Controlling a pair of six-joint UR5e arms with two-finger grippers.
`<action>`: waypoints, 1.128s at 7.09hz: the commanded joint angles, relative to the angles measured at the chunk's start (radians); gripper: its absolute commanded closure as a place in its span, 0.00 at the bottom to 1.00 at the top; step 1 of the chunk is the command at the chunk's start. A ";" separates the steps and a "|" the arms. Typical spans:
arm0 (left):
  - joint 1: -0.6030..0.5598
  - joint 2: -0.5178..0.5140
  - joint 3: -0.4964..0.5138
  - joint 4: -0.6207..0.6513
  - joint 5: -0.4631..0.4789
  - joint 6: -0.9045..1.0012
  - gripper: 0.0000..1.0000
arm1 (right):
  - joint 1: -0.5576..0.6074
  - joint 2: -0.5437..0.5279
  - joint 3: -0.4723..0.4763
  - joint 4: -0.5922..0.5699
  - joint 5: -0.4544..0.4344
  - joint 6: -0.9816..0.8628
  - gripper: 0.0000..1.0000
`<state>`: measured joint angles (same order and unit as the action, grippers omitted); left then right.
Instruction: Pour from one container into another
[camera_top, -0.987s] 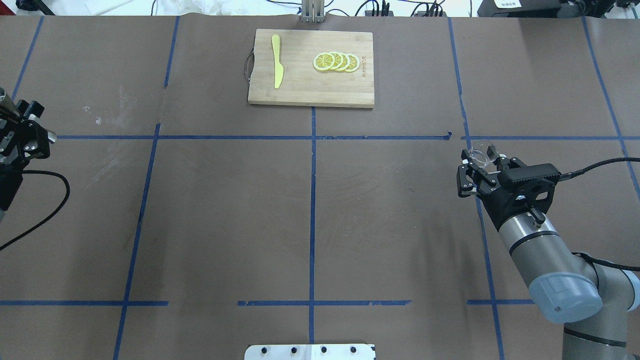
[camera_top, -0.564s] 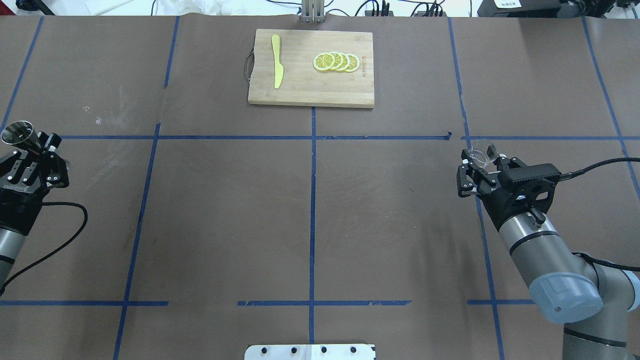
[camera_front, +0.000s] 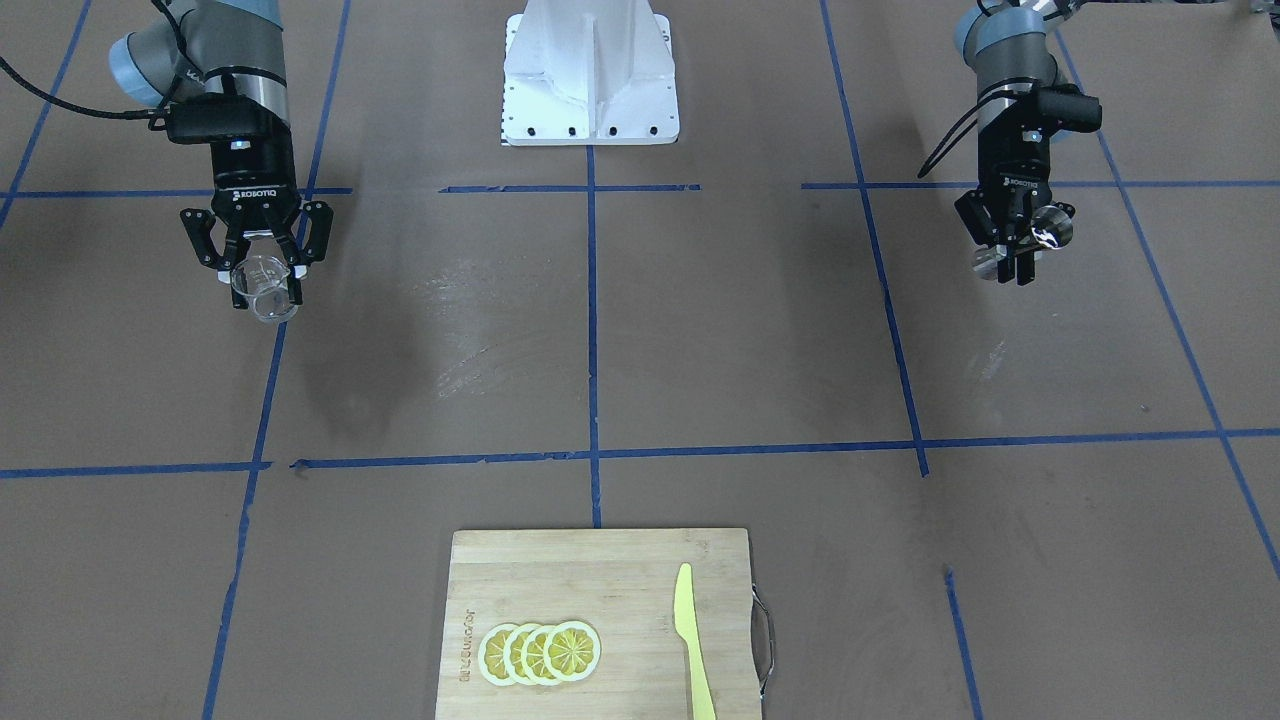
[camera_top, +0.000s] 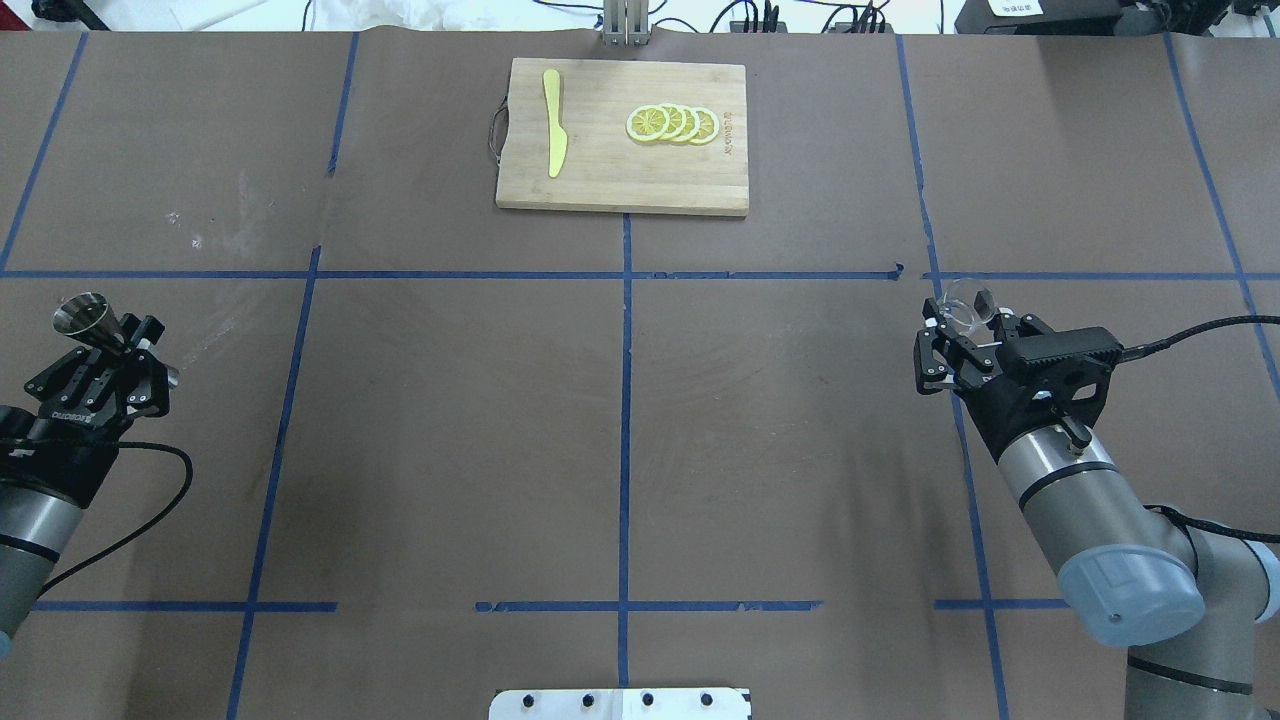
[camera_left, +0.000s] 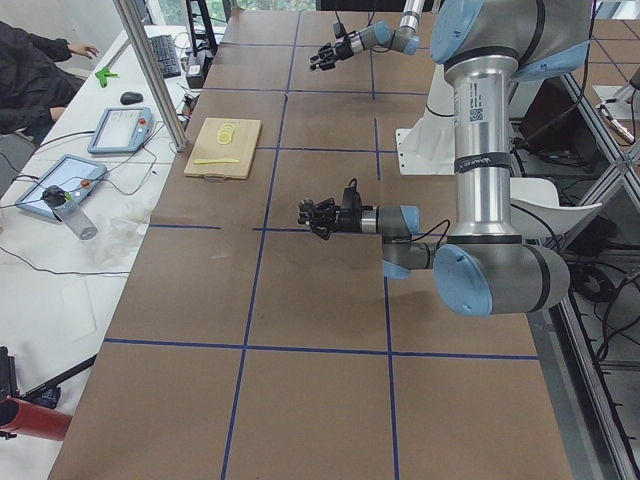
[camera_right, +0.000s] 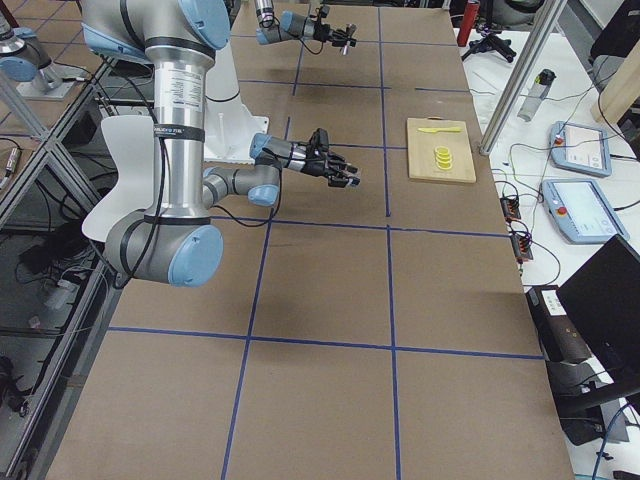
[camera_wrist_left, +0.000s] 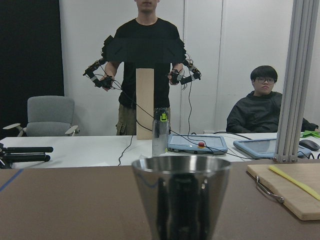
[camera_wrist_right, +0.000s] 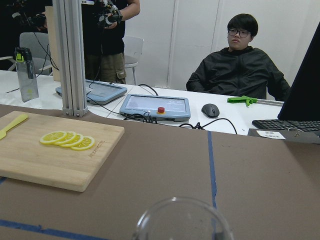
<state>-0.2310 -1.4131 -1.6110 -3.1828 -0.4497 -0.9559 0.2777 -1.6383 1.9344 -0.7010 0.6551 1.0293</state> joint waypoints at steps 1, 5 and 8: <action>0.018 -0.073 0.081 -0.002 0.077 -0.052 1.00 | 0.000 -0.002 0.000 0.000 0.000 0.002 1.00; 0.022 -0.109 0.109 0.000 0.131 0.098 1.00 | 0.000 -0.002 -0.003 0.000 -0.003 0.009 1.00; 0.053 -0.112 0.115 0.000 0.129 0.118 1.00 | 0.000 -0.003 -0.008 0.000 -0.003 0.011 1.00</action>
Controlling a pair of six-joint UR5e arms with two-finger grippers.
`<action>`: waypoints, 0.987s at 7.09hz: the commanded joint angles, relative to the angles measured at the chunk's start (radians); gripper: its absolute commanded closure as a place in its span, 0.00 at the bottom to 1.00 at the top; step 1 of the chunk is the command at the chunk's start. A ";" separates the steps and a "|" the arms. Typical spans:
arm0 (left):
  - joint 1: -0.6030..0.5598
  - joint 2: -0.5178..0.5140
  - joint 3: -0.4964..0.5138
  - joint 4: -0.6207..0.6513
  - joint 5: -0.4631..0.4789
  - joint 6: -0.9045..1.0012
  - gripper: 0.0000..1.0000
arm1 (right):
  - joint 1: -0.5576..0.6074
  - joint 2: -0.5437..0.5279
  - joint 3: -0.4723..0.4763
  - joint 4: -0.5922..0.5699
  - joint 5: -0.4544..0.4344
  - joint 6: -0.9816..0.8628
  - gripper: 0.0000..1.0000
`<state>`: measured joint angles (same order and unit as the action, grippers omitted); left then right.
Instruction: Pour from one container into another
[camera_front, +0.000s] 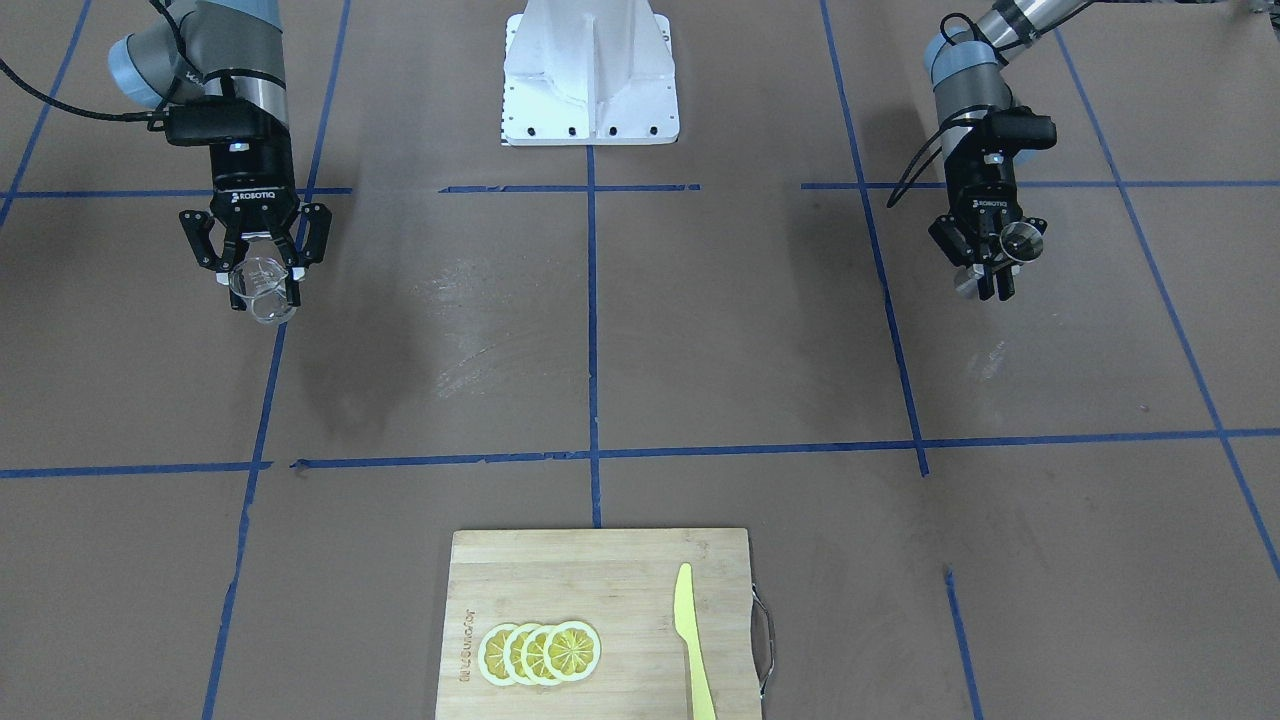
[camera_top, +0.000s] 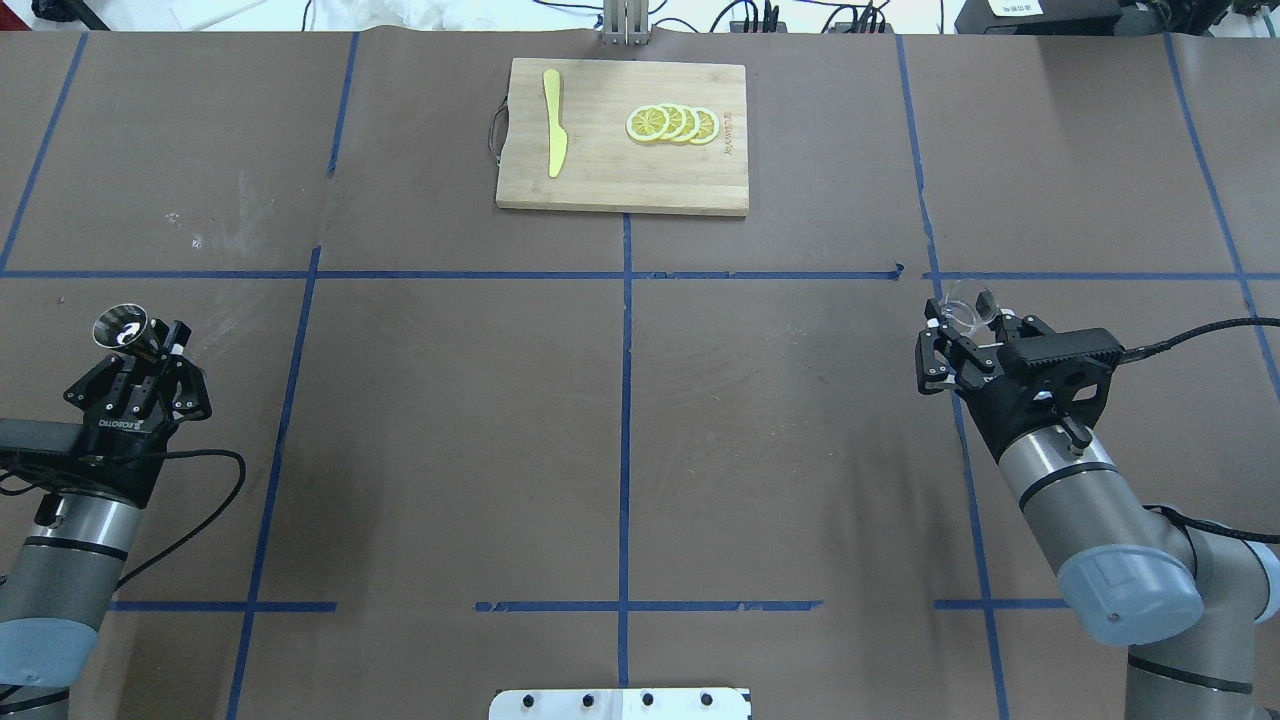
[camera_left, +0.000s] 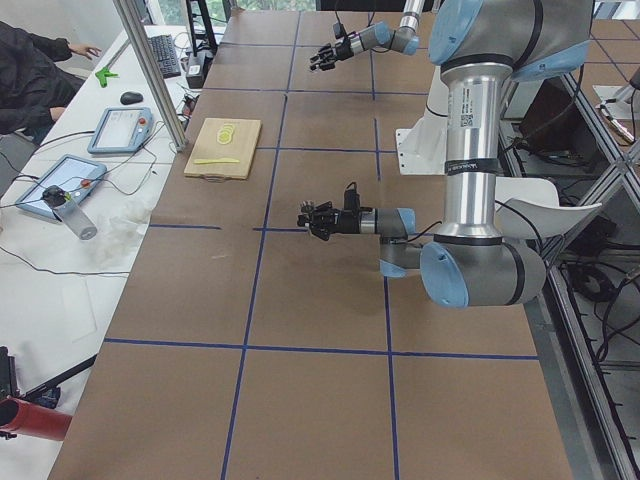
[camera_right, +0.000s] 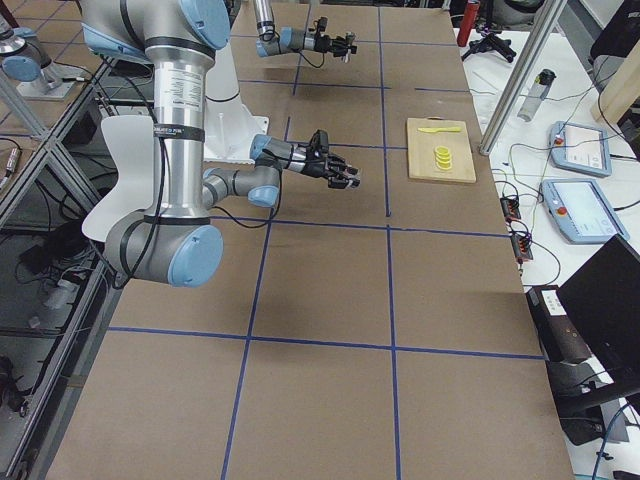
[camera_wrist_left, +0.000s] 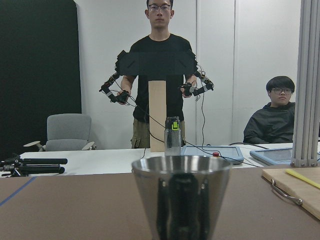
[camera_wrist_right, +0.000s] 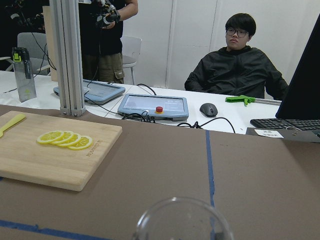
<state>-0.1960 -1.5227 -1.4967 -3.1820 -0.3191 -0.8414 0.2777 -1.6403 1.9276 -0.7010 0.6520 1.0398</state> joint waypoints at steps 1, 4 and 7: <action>0.026 -0.014 0.004 -0.001 -0.002 0.004 1.00 | 0.000 -0.001 0.001 0.000 0.000 0.000 1.00; 0.065 -0.051 0.036 -0.001 -0.009 0.001 1.00 | 0.000 -0.001 -0.001 0.000 0.000 0.000 1.00; 0.072 -0.056 0.050 -0.001 -0.012 0.001 0.96 | 0.000 -0.001 -0.001 0.000 0.000 0.000 1.00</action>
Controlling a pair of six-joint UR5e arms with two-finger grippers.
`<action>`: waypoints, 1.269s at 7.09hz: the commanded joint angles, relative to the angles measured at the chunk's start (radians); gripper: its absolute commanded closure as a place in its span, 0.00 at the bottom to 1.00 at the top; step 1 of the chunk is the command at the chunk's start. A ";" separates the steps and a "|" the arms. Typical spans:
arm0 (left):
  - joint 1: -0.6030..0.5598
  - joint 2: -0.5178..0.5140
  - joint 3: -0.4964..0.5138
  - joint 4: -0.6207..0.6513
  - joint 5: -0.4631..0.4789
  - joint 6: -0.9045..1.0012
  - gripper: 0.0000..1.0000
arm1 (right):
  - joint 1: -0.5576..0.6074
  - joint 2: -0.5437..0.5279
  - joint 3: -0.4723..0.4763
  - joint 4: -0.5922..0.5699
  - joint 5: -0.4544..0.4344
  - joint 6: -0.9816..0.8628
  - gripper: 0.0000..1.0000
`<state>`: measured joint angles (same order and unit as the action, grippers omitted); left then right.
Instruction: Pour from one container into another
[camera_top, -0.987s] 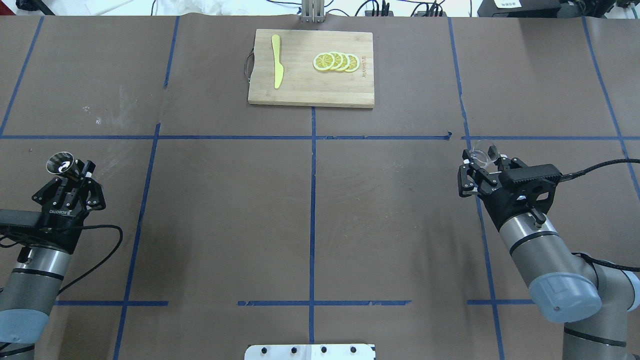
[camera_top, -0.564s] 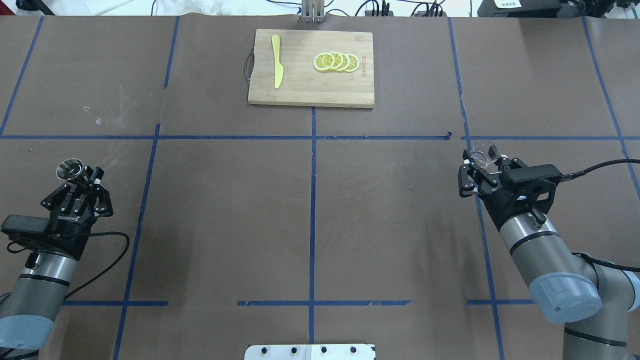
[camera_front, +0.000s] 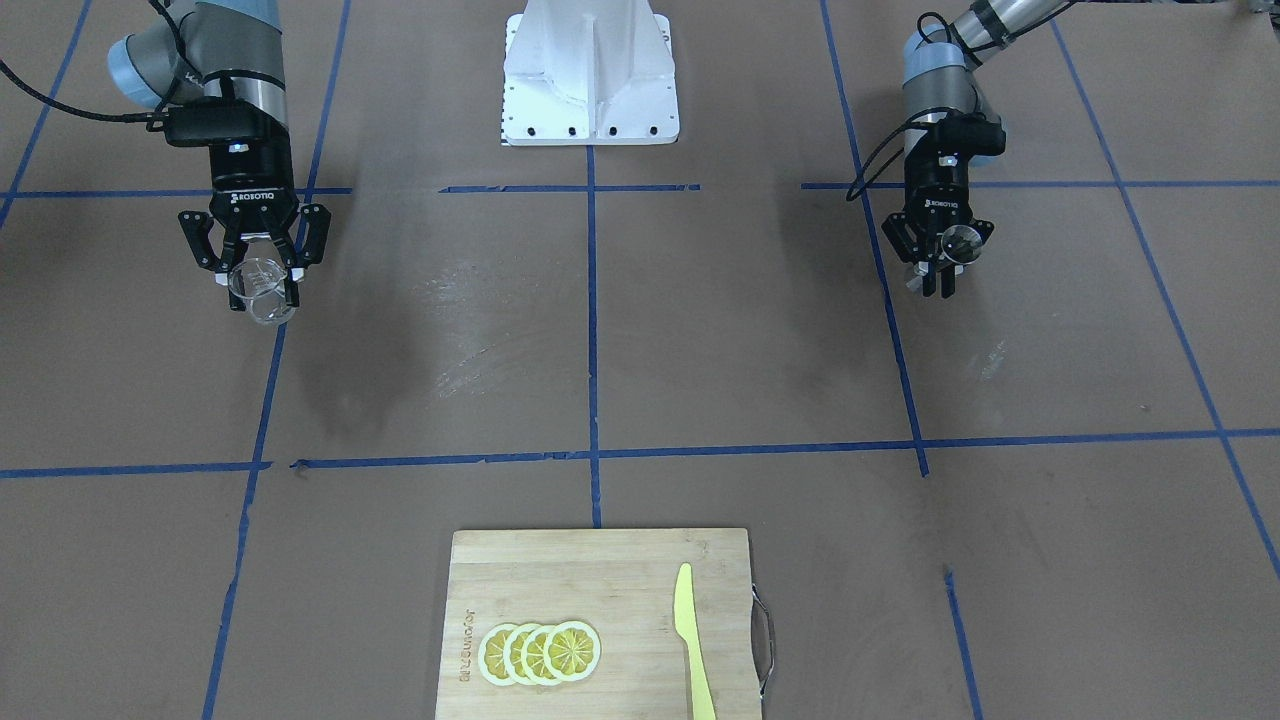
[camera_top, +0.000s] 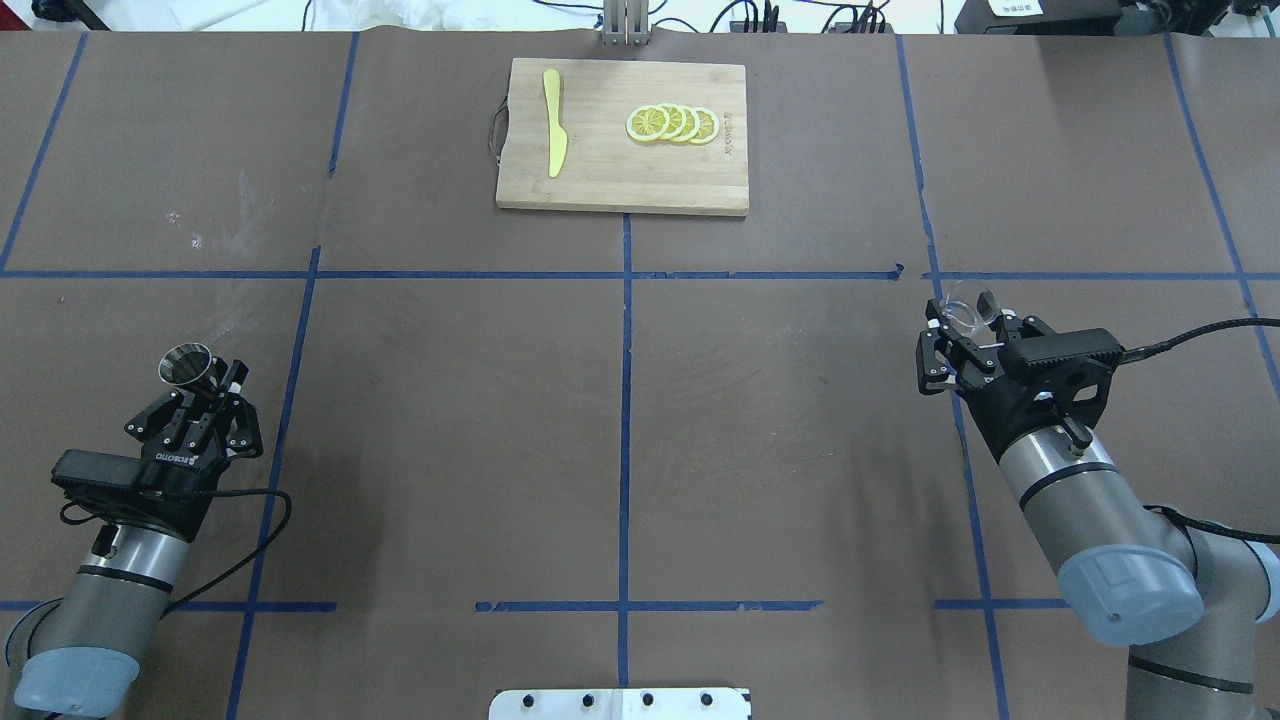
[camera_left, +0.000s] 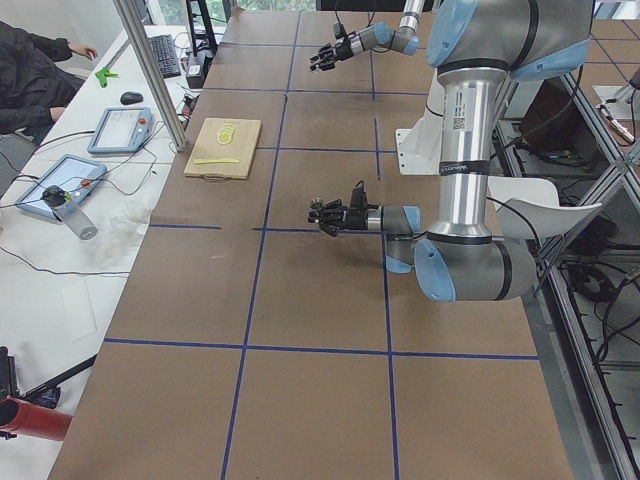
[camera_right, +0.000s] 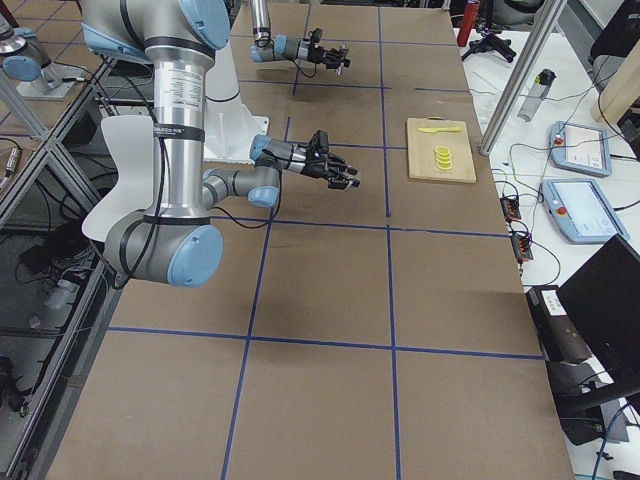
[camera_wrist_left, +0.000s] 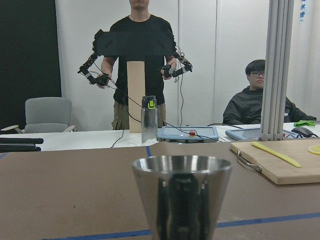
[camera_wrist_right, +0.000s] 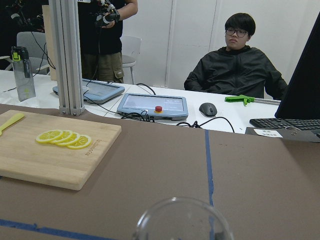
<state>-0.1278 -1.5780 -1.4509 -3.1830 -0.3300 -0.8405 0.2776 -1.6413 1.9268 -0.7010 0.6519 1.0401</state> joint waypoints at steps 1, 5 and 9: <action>0.004 0.000 0.010 0.002 -0.009 -0.002 0.94 | 0.000 0.000 0.000 0.000 0.000 0.000 1.00; 0.005 0.000 0.014 0.002 -0.044 -0.002 0.86 | 0.000 0.000 -0.003 0.000 0.000 0.000 1.00; 0.005 0.000 0.021 -0.008 -0.054 -0.014 0.83 | 0.000 0.000 -0.003 0.000 0.000 0.000 1.00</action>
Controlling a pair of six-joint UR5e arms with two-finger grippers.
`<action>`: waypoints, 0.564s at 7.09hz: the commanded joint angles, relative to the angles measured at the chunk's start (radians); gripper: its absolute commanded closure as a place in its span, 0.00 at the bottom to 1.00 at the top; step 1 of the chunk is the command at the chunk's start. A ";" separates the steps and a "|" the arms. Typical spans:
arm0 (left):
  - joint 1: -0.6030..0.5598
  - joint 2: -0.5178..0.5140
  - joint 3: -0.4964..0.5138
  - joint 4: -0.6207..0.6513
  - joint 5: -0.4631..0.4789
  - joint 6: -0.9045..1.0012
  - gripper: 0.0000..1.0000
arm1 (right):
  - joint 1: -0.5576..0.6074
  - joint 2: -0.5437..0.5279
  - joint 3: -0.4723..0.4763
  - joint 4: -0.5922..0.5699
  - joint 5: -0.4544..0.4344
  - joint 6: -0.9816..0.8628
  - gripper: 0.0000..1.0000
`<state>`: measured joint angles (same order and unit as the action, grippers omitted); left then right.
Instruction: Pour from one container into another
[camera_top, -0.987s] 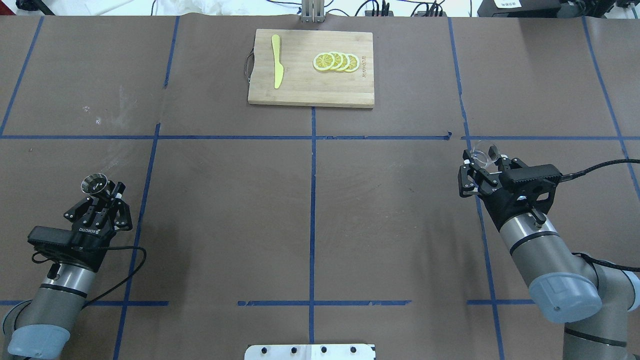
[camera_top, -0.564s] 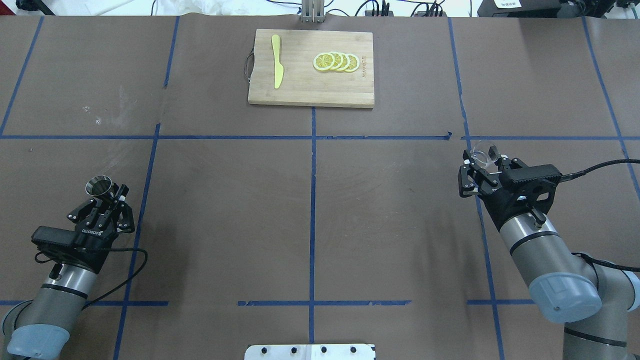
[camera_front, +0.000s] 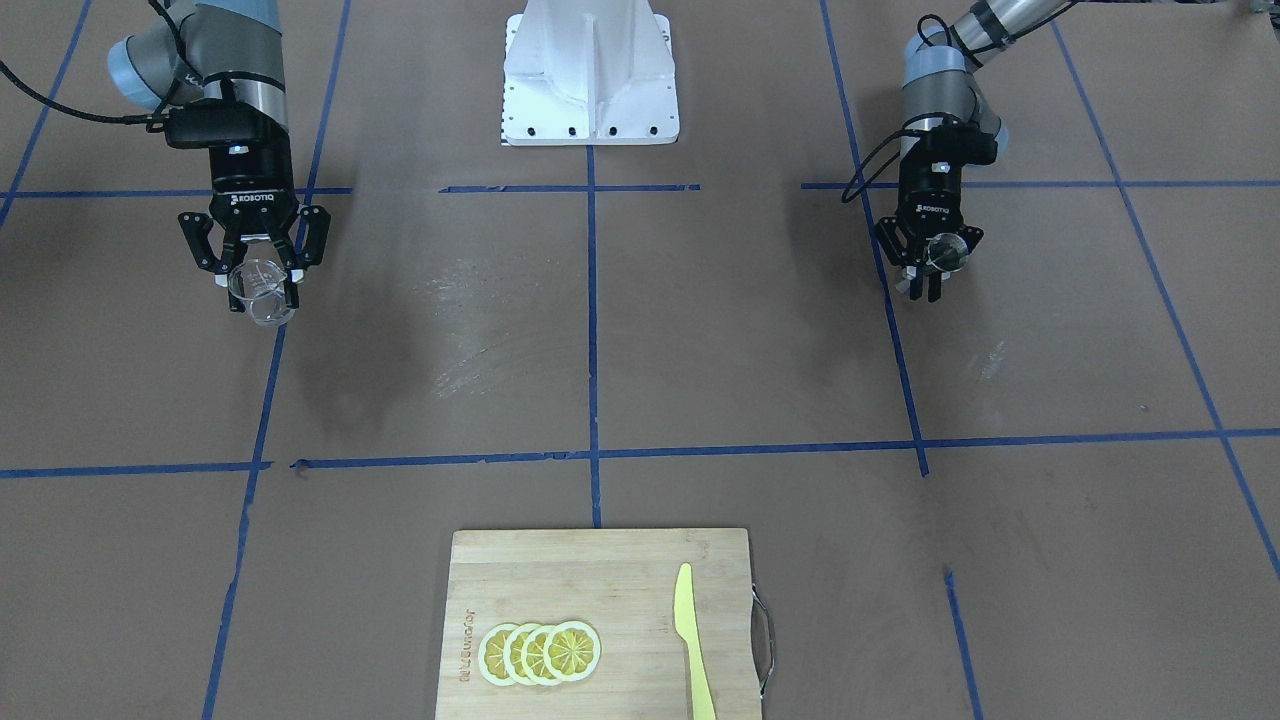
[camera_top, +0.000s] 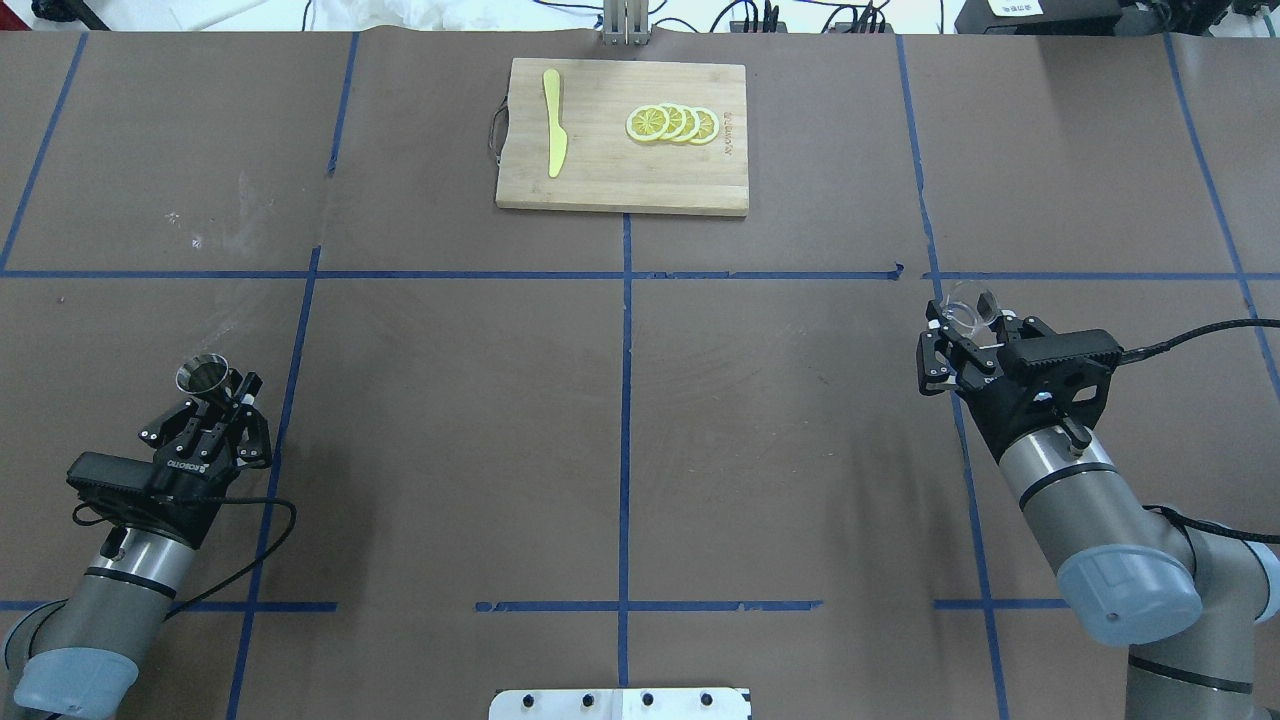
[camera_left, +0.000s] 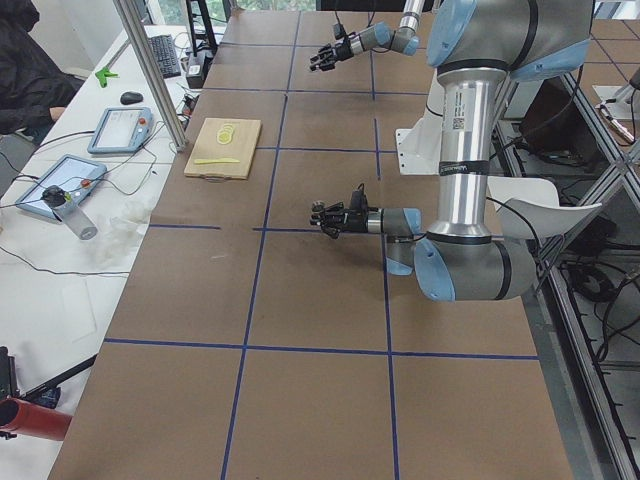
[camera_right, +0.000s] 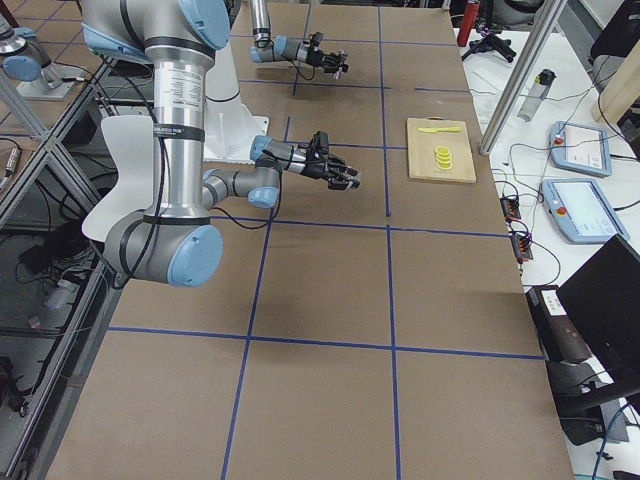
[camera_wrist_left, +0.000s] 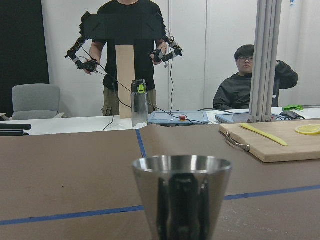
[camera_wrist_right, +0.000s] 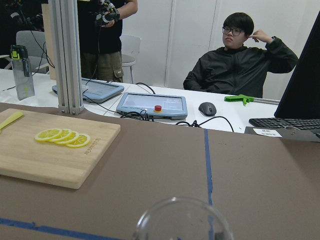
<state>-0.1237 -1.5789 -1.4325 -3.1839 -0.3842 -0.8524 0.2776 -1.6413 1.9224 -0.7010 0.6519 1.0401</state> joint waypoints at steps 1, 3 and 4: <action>0.001 -0.001 0.016 -0.037 0.008 0.003 0.83 | 0.000 0.000 0.001 0.000 0.000 0.000 1.00; 0.001 -0.012 0.018 -0.047 0.059 0.003 0.83 | 0.000 0.000 0.003 0.000 0.000 0.000 1.00; -0.001 -0.012 0.015 -0.051 0.085 0.004 0.83 | 0.000 0.000 0.003 0.000 0.000 0.000 1.00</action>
<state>-0.1230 -1.5879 -1.4159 -3.2294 -0.3302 -0.8496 0.2776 -1.6414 1.9249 -0.7010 0.6519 1.0400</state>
